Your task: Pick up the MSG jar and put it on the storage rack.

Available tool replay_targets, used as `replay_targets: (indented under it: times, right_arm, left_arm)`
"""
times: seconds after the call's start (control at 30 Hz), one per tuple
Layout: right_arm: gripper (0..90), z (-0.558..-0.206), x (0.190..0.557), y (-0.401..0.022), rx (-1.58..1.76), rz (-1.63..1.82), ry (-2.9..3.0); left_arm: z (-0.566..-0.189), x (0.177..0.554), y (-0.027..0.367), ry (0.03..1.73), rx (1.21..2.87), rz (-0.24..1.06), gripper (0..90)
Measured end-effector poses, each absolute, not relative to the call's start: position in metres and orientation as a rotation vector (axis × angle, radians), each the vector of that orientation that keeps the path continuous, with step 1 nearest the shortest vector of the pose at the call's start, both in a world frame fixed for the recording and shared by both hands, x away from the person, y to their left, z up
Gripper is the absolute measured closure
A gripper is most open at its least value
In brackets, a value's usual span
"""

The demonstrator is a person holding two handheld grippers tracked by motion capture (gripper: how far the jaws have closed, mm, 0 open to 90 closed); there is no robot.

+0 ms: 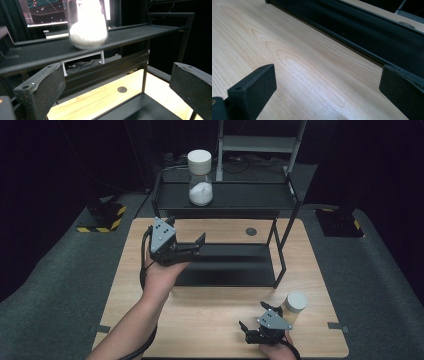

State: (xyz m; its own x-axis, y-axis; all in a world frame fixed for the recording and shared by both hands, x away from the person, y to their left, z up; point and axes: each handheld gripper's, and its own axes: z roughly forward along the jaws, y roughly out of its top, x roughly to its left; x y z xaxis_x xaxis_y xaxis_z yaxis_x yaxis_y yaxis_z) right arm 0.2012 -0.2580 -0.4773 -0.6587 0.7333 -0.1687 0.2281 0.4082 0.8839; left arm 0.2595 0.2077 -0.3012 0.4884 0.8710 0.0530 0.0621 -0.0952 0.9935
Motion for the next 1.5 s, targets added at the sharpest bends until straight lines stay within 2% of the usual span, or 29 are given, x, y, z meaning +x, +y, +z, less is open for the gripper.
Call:
replay_targets:
  times: [0.63, 1.5]
  right_arm:
    - [0.4, -0.477, 0.201, -0.258, 0.812, 1.207, 2.122]
    - [0.4, -0.477, 0.201, -0.257, 0.819, 1.2, 2.123]
  left_arm:
    - [-0.377, 0.249, 0.206, 0.899, 1.619, 0.756, 0.3]
    - [-0.465, 0.233, 0.214, 0.988, 1.861, 0.574, 0.3]
